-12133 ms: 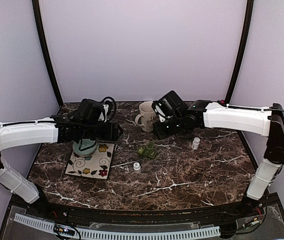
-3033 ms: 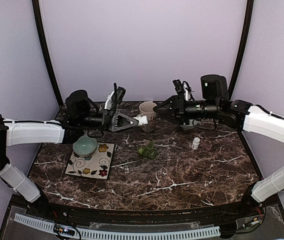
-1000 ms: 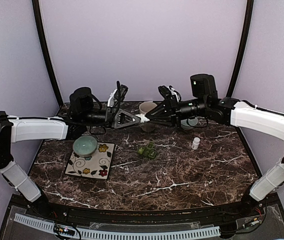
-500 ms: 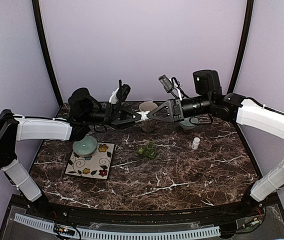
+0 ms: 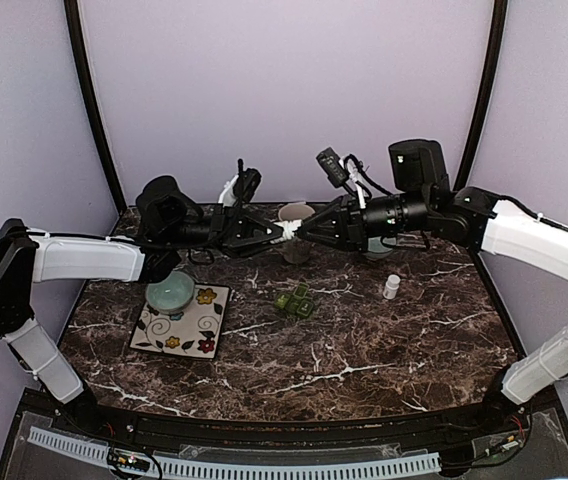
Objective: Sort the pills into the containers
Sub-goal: Unscrew the lid of the pill bottle.
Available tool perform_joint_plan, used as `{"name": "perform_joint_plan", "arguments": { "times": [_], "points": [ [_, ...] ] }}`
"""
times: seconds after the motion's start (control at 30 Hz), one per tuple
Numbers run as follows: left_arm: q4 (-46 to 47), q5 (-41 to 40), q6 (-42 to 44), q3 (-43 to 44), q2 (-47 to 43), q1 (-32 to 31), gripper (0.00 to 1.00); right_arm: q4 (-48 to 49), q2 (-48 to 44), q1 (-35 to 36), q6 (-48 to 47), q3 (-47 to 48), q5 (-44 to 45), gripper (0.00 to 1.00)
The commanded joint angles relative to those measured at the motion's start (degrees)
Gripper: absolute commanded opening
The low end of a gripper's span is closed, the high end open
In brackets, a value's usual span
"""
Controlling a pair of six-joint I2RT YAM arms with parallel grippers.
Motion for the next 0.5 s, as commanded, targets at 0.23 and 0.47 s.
{"name": "perform_joint_plan", "arguments": {
  "times": [0.23, 0.47],
  "points": [
    [8.4, 3.8, -2.3, 0.2, -1.5, 0.2, 0.00, -5.6, -0.7, -0.3, -5.3, -0.8, 9.1, 0.05],
    [8.4, 4.4, -2.2, 0.7, -0.9, 0.1, 0.00, -6.4, 0.9, -0.4, -4.0, 1.5, 6.7, 0.28]
  ]
}}
